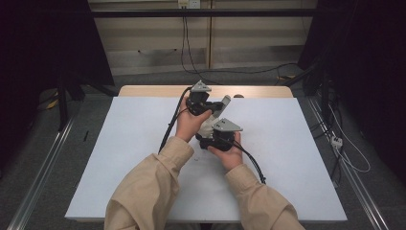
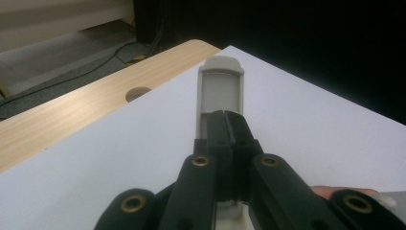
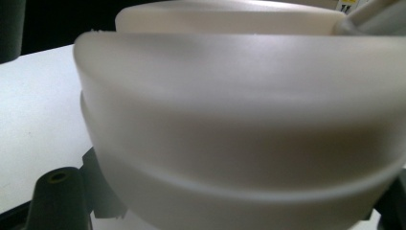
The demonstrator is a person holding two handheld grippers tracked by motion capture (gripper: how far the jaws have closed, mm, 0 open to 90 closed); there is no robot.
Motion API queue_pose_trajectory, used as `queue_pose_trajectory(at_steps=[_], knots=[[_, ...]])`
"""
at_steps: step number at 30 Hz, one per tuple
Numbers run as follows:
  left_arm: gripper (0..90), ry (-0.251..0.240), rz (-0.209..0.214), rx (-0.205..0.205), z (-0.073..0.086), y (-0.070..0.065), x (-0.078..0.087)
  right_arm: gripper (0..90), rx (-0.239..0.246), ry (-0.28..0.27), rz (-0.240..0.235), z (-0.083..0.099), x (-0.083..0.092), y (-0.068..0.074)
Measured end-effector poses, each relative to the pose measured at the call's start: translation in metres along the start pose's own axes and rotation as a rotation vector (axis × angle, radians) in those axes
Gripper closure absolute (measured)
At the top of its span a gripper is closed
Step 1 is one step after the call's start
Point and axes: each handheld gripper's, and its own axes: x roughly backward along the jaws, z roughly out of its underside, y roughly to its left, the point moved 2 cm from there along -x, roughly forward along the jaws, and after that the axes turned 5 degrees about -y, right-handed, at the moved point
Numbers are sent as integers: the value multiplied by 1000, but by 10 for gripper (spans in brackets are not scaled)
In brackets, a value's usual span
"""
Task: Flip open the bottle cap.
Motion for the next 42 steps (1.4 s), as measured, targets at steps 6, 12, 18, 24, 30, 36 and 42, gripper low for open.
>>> queue_pose_trajectory(at_steps=[6, 12, 18, 24, 30, 36, 42], knots=[[900, 4, 0, -2, 1, 0, -1, 187, 0, 1, 0, 0, 0, 0], [900, 11, -4, -3, 2, 1, -2, 186, -3, 1, 0, 0, 0, 0], [900, 9, -1, 0, 2, 2, -3, 186, -4, 0, 0, 0, 0, 0], [900, 13, 1, 3, 3, 2, -4, 186, -4, 1, -1, 0, 0, 0], [900, 17, 2, 3, 3, 3, -4, 186, -2, 1, 0, 0, 0, 0], [900, 15, 2, 7, 4, 3, -5, 186, 0, 2, 0, 0, 0, 0], [900, 22, 3, 4, 4, 3, -6, 186, 1, 2, -1, 0, 0, 0]])
